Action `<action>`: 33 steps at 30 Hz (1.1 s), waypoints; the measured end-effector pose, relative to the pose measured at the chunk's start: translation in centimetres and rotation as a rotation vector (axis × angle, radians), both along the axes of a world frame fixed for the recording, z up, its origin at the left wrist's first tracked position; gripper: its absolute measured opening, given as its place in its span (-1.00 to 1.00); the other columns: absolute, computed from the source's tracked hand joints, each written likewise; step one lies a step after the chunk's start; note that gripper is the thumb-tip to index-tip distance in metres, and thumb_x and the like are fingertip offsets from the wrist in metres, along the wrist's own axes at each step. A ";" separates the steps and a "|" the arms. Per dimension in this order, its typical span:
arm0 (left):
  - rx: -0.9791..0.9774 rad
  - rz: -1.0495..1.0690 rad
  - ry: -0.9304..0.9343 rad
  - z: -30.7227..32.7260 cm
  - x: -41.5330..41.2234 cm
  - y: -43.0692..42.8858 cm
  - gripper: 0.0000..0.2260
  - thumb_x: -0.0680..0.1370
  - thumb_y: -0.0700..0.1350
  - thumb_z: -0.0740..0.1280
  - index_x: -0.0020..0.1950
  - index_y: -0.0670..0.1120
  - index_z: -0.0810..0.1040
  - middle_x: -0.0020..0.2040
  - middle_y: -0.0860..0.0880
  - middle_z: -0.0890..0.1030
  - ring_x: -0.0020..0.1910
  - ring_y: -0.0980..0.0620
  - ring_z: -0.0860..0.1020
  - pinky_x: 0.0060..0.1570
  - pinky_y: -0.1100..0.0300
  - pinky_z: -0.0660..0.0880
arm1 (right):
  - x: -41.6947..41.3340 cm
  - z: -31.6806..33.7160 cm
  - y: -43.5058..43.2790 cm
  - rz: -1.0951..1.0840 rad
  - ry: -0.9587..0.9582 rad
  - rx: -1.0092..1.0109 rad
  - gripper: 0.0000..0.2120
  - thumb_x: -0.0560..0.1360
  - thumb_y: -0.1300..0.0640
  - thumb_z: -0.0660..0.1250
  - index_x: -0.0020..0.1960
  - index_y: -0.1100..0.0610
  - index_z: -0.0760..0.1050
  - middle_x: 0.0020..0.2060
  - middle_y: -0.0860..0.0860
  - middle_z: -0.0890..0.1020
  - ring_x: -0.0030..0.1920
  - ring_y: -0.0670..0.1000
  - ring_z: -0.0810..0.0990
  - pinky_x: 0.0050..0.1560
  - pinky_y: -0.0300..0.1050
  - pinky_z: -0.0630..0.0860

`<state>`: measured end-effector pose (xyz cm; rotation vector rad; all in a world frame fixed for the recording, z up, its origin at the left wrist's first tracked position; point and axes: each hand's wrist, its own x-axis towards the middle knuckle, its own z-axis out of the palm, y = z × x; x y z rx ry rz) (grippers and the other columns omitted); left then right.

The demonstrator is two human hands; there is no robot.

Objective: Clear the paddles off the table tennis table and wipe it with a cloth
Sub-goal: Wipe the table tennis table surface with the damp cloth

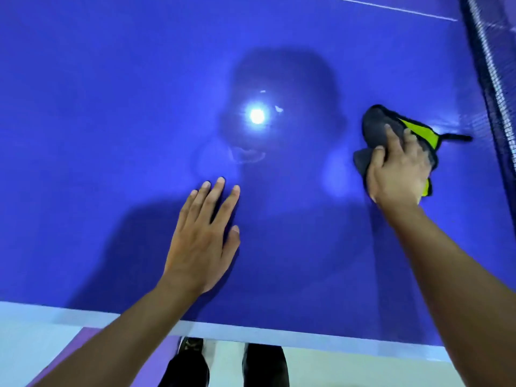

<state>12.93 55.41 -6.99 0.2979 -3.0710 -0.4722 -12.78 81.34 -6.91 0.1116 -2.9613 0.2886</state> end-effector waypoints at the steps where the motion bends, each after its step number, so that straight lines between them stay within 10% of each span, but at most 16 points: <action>1: -0.017 0.042 -0.003 0.0 1.5 -0.9 -0.47 0.64 0.02 0.07 0.62 -0.06 0.19 0.63 -0.11 0.16 0.62 -0.13 0.10 0.57 -0.12 0.10 | 0.9 -0.1 -3.0 0.042 -0.007 -0.001 -0.51 0.66 0.01 0.12 0.58 0.02 0.33 0.55 0.22 0.31 0.51 0.27 0.30 0.55 0.19 0.13; 17: 0.038 0.085 0.007 -0.8 12.8 -7.0 -0.48 0.59 -0.08 0.20 0.55 -0.16 0.32 0.57 -0.17 0.29 0.58 -0.19 0.20 0.55 -0.10 0.16 | 19.0 -0.6 -40.1 0.847 -0.097 0.073 -0.52 0.64 -0.12 0.05 0.55 -0.24 0.31 0.60 -0.08 0.27 0.60 -0.06 0.18 0.58 0.07 0.01; 33: 0.037 -0.085 0.072 -0.2 8.5 11.0 -0.47 0.61 -0.04 0.14 0.59 -0.11 0.26 0.62 -0.12 0.19 0.61 -0.13 0.14 0.54 -0.15 0.17 | 11.3 -0.7 -13.0 0.430 -0.111 -0.096 -0.51 0.65 -0.09 0.07 0.57 -0.10 0.33 0.59 0.01 0.29 0.60 -0.02 0.17 0.60 0.10 -0.01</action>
